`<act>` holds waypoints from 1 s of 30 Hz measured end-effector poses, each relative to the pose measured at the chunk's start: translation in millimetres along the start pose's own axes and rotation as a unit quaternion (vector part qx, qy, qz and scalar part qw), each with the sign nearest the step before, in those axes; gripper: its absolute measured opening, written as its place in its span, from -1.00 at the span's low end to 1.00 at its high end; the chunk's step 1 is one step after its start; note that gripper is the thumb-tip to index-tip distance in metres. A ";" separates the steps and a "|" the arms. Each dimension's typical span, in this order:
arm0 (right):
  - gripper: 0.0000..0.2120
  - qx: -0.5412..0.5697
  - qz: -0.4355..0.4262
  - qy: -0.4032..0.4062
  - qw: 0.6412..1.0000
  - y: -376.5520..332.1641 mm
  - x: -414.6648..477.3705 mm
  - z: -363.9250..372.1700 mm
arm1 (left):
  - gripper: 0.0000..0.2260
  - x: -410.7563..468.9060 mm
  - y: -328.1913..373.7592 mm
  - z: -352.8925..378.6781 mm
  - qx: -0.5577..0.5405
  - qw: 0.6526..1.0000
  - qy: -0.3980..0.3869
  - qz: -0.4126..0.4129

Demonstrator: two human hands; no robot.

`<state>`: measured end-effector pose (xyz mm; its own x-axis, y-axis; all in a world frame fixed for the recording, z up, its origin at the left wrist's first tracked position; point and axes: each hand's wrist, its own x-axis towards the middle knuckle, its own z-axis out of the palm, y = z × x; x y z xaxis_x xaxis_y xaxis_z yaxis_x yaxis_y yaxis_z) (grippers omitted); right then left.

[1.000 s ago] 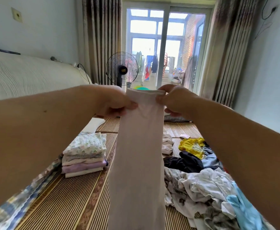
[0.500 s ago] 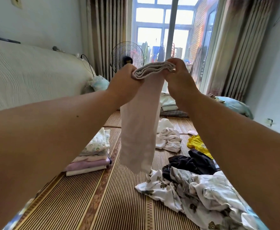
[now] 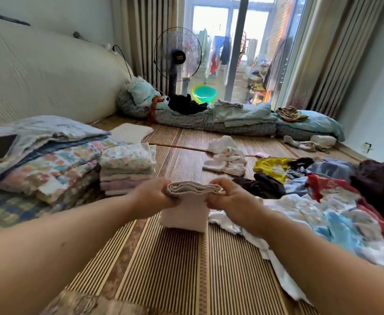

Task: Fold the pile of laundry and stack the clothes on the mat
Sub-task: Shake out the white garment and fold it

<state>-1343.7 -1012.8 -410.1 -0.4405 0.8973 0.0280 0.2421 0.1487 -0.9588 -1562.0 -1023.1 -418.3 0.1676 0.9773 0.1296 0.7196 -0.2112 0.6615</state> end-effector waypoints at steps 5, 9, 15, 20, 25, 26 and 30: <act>-0.89 -0.006 0.033 -0.027 0.999 51.6 -55.9 24.7 | -0.86 -65.1 -21.8 44.9 0.051 0.998 -0.040 -0.017; -0.93 -0.041 0.029 -0.048 0.998 71.3 -80.1 28.5 | -0.84 -99.2 -34.6 61.9 0.039 0.993 -0.103 -0.039; -0.86 0.101 0.080 -0.020 0.992 84.9 -68.5 32.4 | -0.68 -94.0 -43.9 61.4 -0.179 0.966 -0.172 -0.067; -0.81 0.027 0.106 0.071 0.991 101.8 -21.0 39.6 | -0.85 -61.4 -60.4 71.8 -0.170 0.973 -0.088 -0.125; -0.62 -0.071 0.148 0.174 0.971 133.0 32.5 46.3 | -0.58 -24.4 -83.4 90.6 -0.196 0.964 0.003 -0.180; -0.60 -0.074 0.153 0.188 0.968 139.8 38.1 46.6 | -0.46 -20.2 -89.5 94.2 -0.161 0.972 -0.018 -0.171; -0.73 -0.220 0.075 0.168 0.958 168.6 28.4 45.0 | -0.32 -15.6 -102.0 110.8 -0.006 0.987 -0.141 -0.077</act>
<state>-1354.2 -981.0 -583.7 -0.0873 0.9944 0.0596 0.6548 0.1024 -0.7488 -1563.3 -1018.7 -569.7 0.2395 0.9534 -0.1833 0.7437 -0.0588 0.6660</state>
